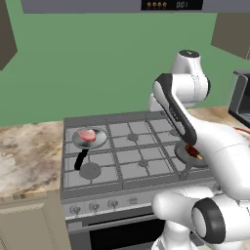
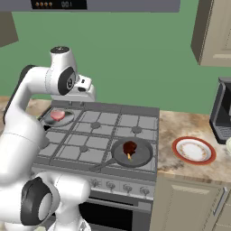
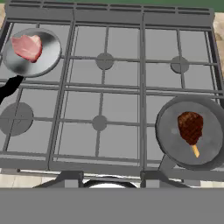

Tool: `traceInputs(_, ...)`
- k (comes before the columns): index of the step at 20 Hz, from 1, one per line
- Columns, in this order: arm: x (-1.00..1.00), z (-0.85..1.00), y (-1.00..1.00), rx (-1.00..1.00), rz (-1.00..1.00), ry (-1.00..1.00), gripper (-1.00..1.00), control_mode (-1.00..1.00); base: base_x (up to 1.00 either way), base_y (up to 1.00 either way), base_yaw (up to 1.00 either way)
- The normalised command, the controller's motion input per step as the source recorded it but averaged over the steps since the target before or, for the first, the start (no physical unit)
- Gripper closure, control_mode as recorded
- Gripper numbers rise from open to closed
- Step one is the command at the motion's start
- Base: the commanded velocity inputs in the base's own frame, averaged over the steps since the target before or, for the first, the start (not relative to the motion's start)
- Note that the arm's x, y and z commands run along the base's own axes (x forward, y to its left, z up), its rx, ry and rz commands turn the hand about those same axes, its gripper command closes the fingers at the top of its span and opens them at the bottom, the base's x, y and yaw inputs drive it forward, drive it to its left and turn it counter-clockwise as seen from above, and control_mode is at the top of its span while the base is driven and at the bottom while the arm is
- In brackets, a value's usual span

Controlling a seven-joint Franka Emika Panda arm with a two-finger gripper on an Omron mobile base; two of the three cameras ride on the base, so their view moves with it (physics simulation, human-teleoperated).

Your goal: Place one of the steaks on the plate and the other in the bowl. Then place the bowl in the fridge.

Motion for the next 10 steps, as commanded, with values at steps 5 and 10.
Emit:
traceInputs(5, -0.53, -0.14, -0.06, 0.00, 0.00, 0.02, -1.00, -1.00, 0.00, 0.00, 0.00)
traceInputs(10, -0.53, -0.22, -0.22, 0.00, 0.00, 0.02, -1.00, -1.00, 0.00, 0.00, 0.00)
